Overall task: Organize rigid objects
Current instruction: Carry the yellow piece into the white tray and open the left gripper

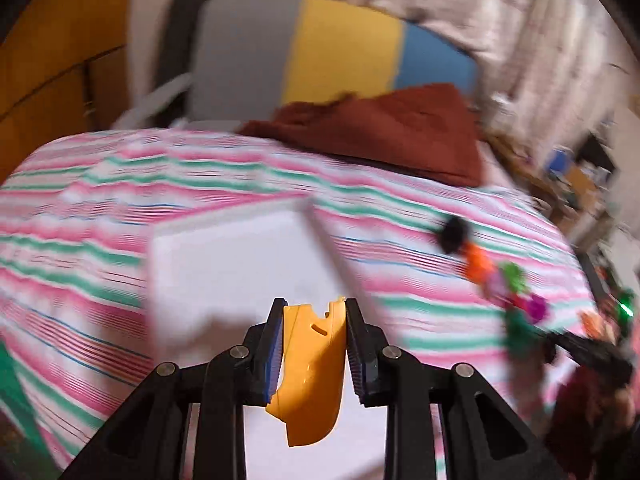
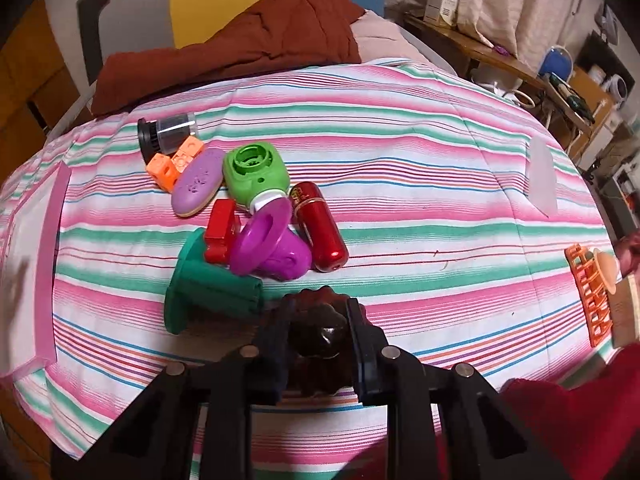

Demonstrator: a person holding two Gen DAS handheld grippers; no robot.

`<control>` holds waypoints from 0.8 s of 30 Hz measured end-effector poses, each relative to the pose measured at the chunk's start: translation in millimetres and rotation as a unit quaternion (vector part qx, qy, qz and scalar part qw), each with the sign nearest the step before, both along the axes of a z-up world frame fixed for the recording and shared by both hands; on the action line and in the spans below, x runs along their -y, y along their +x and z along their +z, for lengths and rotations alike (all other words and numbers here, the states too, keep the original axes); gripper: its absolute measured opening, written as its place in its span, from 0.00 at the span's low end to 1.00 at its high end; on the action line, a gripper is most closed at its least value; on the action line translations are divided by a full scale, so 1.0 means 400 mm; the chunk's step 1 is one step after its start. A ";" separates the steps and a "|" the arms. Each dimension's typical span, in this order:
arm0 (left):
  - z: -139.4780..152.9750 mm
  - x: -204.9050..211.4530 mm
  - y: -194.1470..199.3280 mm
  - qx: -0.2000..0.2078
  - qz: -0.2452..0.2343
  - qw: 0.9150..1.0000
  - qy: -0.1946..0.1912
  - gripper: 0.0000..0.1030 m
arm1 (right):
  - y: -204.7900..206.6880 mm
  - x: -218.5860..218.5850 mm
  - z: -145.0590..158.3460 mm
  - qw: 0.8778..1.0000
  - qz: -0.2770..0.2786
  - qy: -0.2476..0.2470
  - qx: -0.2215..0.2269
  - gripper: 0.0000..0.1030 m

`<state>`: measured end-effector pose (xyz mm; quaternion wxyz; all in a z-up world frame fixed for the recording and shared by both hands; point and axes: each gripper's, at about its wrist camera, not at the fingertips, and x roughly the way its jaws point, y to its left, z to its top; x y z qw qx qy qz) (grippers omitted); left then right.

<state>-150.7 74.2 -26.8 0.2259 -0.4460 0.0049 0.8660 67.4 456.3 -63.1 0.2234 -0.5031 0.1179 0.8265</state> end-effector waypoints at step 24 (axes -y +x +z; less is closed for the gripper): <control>-0.013 0.160 -0.137 -0.025 0.133 0.990 0.026 0.45 | 0.000 0.021 0.008 0.999 0.013 0.027 -0.010 0.23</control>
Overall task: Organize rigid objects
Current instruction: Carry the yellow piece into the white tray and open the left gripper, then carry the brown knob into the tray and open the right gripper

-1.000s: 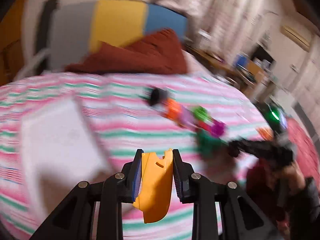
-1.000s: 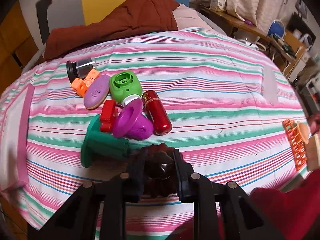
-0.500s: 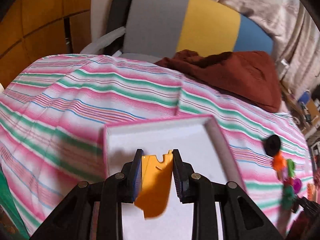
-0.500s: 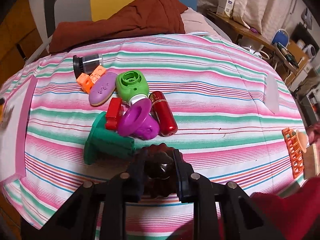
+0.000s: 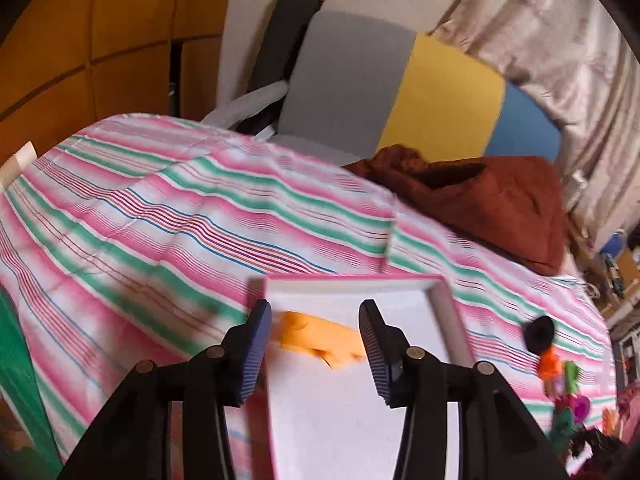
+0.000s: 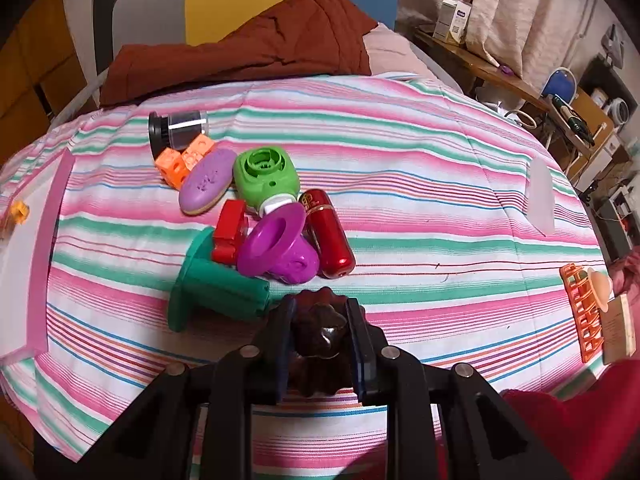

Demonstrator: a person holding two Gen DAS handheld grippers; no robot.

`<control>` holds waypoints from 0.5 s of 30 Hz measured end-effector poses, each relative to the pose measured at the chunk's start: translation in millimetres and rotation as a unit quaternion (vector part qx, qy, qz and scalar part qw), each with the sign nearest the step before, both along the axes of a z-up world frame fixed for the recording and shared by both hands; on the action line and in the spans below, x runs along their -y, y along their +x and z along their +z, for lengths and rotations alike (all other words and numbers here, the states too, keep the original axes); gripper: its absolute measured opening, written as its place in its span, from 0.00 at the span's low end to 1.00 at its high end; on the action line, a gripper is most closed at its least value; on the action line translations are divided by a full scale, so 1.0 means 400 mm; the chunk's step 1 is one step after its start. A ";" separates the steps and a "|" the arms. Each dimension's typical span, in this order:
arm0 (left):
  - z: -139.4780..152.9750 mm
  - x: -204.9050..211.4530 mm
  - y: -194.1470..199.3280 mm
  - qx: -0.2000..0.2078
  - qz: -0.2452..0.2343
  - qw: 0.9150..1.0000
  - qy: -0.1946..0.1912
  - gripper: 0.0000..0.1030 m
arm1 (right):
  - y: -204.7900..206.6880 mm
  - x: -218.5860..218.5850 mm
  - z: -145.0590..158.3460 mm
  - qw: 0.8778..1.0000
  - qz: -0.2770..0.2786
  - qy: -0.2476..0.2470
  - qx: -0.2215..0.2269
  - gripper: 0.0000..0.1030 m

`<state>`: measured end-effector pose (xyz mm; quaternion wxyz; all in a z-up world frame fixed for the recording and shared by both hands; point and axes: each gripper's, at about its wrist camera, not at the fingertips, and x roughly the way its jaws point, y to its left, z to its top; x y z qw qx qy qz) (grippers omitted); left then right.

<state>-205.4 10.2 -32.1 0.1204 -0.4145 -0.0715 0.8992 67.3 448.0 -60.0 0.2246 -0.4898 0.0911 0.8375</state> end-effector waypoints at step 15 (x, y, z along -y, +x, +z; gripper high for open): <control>0.008 -0.073 0.332 -0.030 -0.106 0.994 -0.013 0.45 | 0.053 0.034 0.102 0.995 0.020 -0.049 -0.081 0.23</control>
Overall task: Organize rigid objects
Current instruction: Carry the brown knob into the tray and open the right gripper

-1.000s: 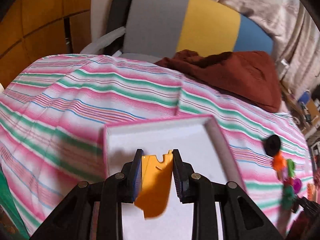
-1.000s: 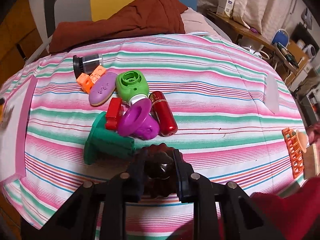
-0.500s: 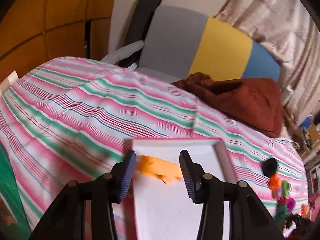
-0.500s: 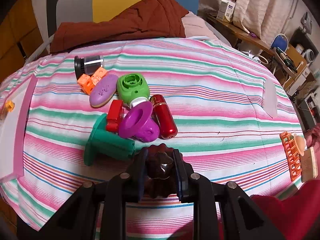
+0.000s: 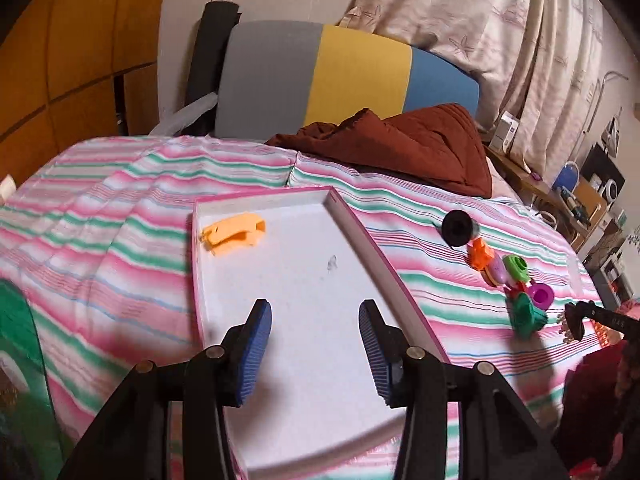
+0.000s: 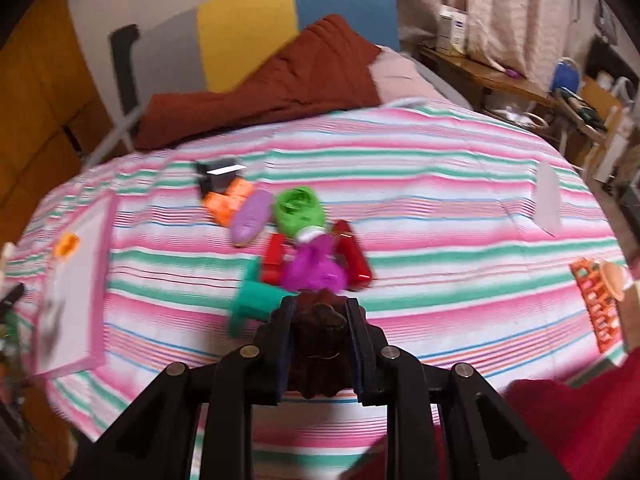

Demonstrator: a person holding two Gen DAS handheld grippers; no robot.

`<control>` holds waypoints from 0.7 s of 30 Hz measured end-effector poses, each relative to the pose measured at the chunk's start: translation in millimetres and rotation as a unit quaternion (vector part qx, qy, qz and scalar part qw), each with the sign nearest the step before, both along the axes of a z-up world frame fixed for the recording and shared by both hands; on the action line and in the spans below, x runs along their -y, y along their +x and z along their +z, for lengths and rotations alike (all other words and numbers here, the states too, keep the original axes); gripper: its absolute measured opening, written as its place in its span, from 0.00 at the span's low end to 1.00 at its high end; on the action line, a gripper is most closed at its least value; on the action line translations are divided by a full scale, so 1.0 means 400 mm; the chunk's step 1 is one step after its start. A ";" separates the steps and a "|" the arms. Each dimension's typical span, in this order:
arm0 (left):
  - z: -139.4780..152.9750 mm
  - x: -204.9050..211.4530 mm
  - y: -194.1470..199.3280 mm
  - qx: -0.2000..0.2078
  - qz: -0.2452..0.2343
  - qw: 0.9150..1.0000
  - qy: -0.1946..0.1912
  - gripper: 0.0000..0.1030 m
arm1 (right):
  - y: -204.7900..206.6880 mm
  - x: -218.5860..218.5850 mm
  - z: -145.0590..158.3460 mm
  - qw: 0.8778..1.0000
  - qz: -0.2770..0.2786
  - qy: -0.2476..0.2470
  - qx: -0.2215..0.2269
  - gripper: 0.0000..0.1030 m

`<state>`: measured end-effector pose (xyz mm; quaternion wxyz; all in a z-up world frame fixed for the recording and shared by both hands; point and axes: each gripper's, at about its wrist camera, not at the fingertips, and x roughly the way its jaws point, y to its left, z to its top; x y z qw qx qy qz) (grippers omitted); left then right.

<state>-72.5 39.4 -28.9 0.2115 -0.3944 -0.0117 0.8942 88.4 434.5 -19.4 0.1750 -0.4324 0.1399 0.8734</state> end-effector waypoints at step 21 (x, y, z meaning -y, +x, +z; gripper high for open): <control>-0.025 0.223 0.063 0.018 0.097 0.995 -0.001 0.45 | -0.571 0.754 -0.047 0.942 0.326 -0.072 0.023 0.23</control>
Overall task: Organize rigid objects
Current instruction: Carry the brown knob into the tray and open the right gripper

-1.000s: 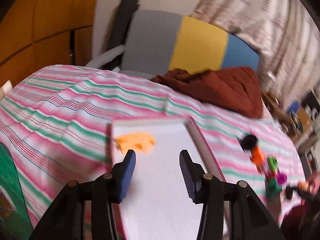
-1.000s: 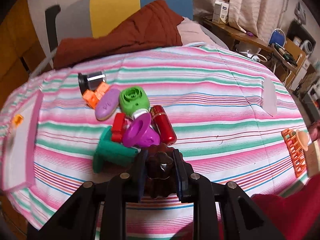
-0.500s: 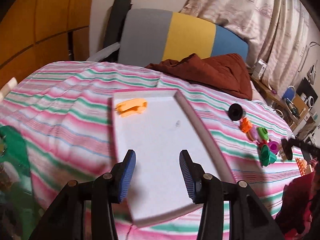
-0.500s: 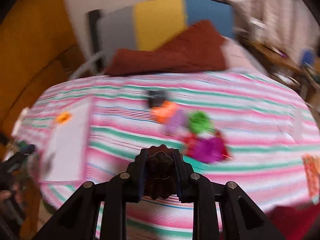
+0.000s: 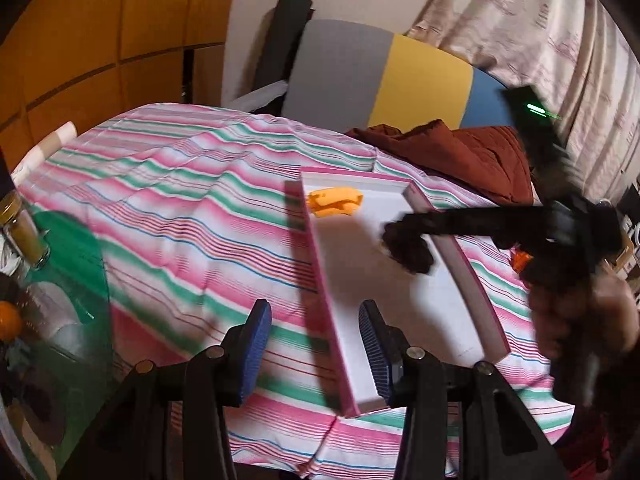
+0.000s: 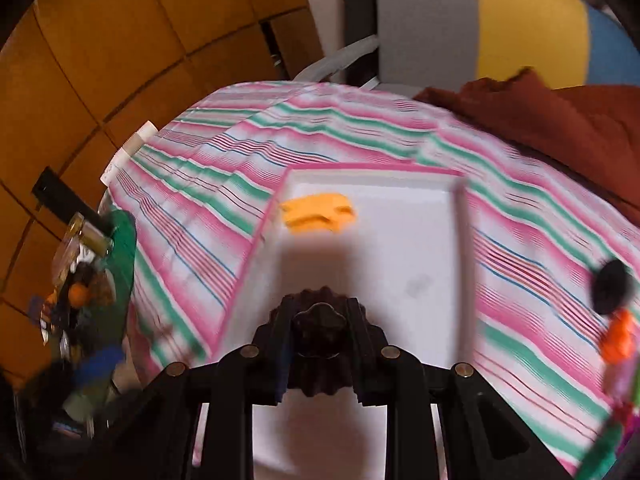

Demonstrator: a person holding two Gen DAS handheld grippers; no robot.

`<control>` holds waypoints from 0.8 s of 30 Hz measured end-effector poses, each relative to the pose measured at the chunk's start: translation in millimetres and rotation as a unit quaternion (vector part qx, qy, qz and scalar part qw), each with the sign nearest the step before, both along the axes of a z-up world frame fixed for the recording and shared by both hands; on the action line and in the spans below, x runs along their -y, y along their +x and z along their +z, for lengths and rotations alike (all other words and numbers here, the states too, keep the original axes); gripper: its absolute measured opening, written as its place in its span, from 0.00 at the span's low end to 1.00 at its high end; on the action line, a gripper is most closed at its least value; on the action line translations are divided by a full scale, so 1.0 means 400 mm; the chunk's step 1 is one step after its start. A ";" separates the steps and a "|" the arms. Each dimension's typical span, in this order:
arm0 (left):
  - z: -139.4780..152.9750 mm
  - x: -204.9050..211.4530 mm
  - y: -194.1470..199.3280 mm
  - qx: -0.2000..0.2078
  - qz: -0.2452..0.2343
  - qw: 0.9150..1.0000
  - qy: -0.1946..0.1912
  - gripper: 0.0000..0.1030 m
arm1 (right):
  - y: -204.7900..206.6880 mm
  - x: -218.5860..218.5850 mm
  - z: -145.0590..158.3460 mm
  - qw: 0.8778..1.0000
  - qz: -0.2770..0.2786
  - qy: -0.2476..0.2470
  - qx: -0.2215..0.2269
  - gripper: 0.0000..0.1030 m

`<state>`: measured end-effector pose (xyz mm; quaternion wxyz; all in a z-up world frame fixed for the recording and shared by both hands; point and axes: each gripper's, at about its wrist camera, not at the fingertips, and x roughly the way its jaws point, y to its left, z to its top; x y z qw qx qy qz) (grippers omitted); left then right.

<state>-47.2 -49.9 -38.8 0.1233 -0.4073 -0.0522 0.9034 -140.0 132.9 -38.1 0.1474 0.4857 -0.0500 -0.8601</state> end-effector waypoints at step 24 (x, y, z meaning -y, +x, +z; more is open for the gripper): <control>0.009 -0.038 0.013 0.002 -0.014 1.000 -0.009 0.45 | -0.019 0.016 0.042 0.998 -0.029 0.005 -0.053 0.53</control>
